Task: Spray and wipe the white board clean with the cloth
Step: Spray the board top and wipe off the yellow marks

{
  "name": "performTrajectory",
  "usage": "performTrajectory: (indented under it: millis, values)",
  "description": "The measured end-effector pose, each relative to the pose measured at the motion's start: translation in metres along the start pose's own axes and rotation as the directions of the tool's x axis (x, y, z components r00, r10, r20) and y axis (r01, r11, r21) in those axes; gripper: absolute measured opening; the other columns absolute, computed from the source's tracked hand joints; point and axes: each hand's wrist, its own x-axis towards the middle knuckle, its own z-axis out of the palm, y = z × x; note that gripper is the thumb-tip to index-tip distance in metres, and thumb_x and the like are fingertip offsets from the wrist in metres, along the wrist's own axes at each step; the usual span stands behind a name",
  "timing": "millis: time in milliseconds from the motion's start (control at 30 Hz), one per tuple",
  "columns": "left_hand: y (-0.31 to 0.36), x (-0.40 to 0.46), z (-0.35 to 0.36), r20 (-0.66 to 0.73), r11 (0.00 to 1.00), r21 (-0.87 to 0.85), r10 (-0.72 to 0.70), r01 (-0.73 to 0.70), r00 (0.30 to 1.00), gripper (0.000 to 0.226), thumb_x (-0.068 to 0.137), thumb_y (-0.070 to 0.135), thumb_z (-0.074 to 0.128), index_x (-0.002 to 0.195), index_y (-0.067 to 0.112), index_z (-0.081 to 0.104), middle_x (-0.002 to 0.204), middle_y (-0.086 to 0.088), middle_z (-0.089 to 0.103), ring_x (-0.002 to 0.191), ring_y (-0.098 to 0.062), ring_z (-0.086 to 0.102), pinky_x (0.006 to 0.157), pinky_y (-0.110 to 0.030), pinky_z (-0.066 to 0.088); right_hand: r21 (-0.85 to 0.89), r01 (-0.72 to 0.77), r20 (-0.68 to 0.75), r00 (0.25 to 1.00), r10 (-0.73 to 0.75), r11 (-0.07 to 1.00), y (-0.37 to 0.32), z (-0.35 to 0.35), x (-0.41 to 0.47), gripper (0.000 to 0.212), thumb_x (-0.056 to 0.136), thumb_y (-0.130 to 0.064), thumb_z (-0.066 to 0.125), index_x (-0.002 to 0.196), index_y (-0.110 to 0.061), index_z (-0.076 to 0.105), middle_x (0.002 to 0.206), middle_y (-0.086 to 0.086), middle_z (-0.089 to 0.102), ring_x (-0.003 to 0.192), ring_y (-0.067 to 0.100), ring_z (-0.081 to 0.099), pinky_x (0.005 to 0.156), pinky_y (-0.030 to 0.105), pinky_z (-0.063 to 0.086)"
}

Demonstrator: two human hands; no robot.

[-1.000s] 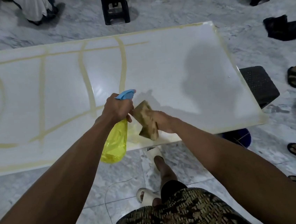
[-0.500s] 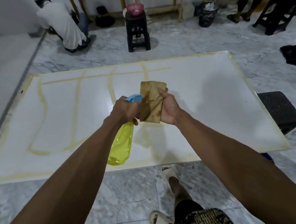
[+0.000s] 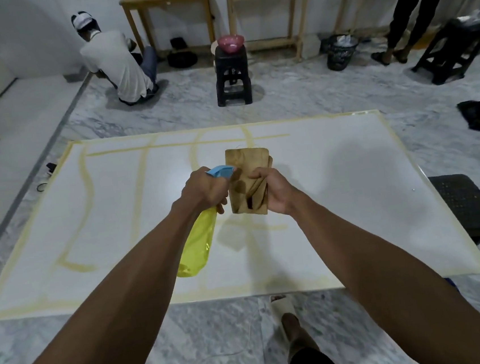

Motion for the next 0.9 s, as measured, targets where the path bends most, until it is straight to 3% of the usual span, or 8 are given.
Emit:
performTrajectory:
  millis: [133,300,500,600,667,733,800,900]
  values:
    - [0.001,0.008,0.0,0.021,1.0,0.022,0.005,-0.005,1.0,0.048,0.068,0.043,0.054,0.083,0.0,0.067,0.053,-0.006,0.068,0.048,-0.028,0.067,0.078,-0.044,0.062,-0.006,-0.008,-0.07,0.998,0.007,1.0,-0.002,0.0,0.01,0.041,0.084,-0.009,0.044,0.121,-0.003,0.06,0.11,0.017,0.067,0.098,0.032,0.065,0.095,0.044,0.051]
    - [0.005,0.044,0.002,0.022,0.995,-0.076,-0.063,0.064,0.998,0.049,0.068,0.026,0.056,0.104,-0.004,0.068,0.06,-0.007,0.073,0.049,-0.031,0.069,0.073,-0.041,0.061,-0.012,0.012,-0.116,0.993,-0.013,1.0,-0.011,-0.009,0.031,0.042,0.094,-0.034,0.057,0.128,-0.011,0.062,0.121,0.013,0.07,0.11,0.03,0.066,0.1,0.045,0.05]
    - [0.02,0.124,0.009,0.071,0.988,-0.15,-0.027,0.037,0.997,0.065,0.068,0.021,0.051,0.128,0.004,0.068,0.073,-0.013,0.072,0.065,-0.038,0.075,0.061,-0.043,0.065,-0.114,-0.078,-0.296,0.954,0.041,0.99,-0.042,-0.073,0.088,0.03,0.09,-0.004,0.044,0.114,-0.004,0.061,0.108,0.015,0.069,0.099,0.032,0.066,0.093,0.043,0.052]
    - [0.029,0.182,0.011,0.08,0.984,-0.172,-0.038,0.051,0.996,0.068,0.066,0.023,0.053,0.129,0.002,0.067,0.073,-0.013,0.07,0.064,-0.036,0.073,0.054,-0.037,0.06,-0.221,-0.079,-0.476,0.879,-0.037,0.972,-0.073,-0.121,0.14,0.019,0.088,-0.007,0.043,0.102,-0.006,0.056,0.087,0.008,0.056,0.08,0.023,0.056,0.08,0.035,0.047]
    - [0.032,0.216,0.013,0.085,0.986,-0.162,-0.035,0.048,0.996,0.067,0.065,0.023,0.053,0.126,0.0,0.07,0.071,-0.013,0.07,0.065,-0.039,0.073,0.055,-0.039,0.061,-0.379,-0.079,-0.625,0.756,-0.192,0.922,-0.096,-0.153,0.176,0.015,0.088,-0.022,0.047,0.093,-0.012,0.056,0.083,0.009,0.06,0.075,0.025,0.06,0.076,0.036,0.053]
    - [0.037,0.251,0.015,0.09,0.989,-0.144,-0.023,0.036,0.996,0.065,0.066,0.024,0.053,0.123,0.001,0.072,0.07,-0.012,0.07,0.07,-0.045,0.075,0.057,-0.042,0.063,-0.543,-0.113,-0.675,0.648,-0.352,0.832,-0.117,-0.181,0.208,0.027,0.089,-0.029,0.046,0.106,-0.016,0.061,0.094,0.013,0.069,0.085,0.036,0.065,0.082,0.043,0.055]
    - [0.037,0.286,0.023,0.1,0.991,-0.125,-0.025,0.038,0.995,0.064,0.066,0.025,0.054,0.125,0.007,0.072,0.068,-0.009,0.071,0.073,-0.045,0.076,0.061,-0.047,0.064,-0.762,-0.231,-0.598,0.61,-0.52,0.605,-0.135,-0.207,0.242,0.039,0.095,-0.018,0.043,0.133,-0.015,0.052,0.112,0.01,0.063,0.097,0.036,0.06,0.083,0.04,0.047]
    - [0.031,0.334,0.042,0.122,0.991,-0.133,-0.016,0.033,0.992,0.065,0.066,0.021,0.051,0.126,0.015,0.073,0.072,-0.011,0.069,0.063,-0.032,0.073,0.052,-0.039,0.06,-0.901,-0.382,-0.431,0.729,-0.531,0.207,-0.138,-0.241,0.304,0.061,0.095,-0.017,0.046,0.153,-0.024,0.029,0.155,0.01,0.035,0.139,0.035,0.034,0.11,0.056,0.03]
